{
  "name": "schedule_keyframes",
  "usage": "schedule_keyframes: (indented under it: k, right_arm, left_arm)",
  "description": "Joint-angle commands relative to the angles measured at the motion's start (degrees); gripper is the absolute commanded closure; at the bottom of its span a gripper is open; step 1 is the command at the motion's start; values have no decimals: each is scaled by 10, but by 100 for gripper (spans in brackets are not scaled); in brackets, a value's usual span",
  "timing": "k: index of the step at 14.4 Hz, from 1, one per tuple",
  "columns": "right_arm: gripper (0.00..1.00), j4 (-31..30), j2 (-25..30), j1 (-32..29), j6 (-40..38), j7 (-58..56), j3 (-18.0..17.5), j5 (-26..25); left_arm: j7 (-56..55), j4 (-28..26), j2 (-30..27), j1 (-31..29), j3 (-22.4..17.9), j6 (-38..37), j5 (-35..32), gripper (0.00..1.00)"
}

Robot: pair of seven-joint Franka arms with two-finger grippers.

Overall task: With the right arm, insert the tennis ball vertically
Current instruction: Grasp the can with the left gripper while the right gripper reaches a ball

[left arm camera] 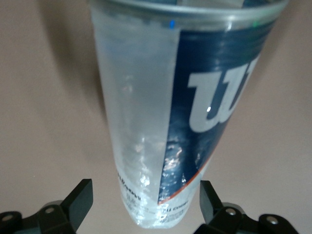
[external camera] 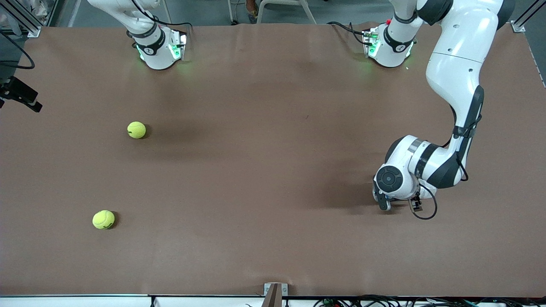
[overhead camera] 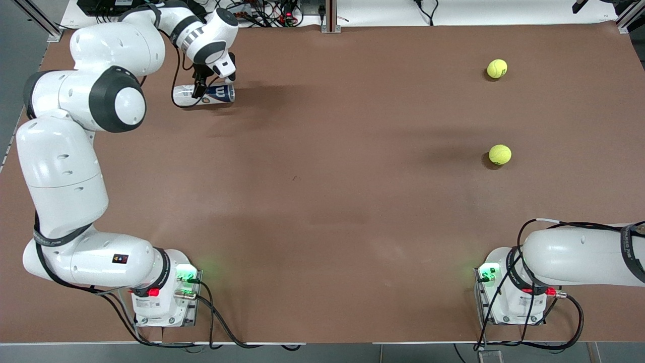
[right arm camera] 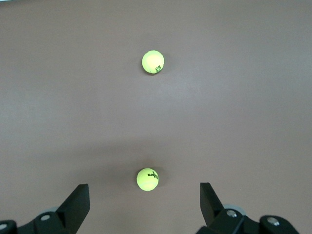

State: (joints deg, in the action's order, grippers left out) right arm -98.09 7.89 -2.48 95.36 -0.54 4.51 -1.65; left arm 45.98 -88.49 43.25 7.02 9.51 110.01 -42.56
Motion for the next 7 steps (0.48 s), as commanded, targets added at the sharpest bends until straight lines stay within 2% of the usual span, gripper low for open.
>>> schedule_keyframes:
  k: [1,5,6,7]
  right_arm:
    - [0,-17,6,1,-2,2,0,-3]
    - [0,-21,-51,-4,-18,1,0,-3]
    - [0,-33,-62,-9,-17,2,0,-2]
    - [0,-53,-67,-9,-7,2,0,-2]
  left_arm:
    - [-14,5,10,6,0,-9,-11,5]
    - [-19,2,20,6,0,-9,-12,10]
    - [-22,2,23,6,0,-9,-13,14]
    - [-27,2,25,7,0,-9,-14,14]
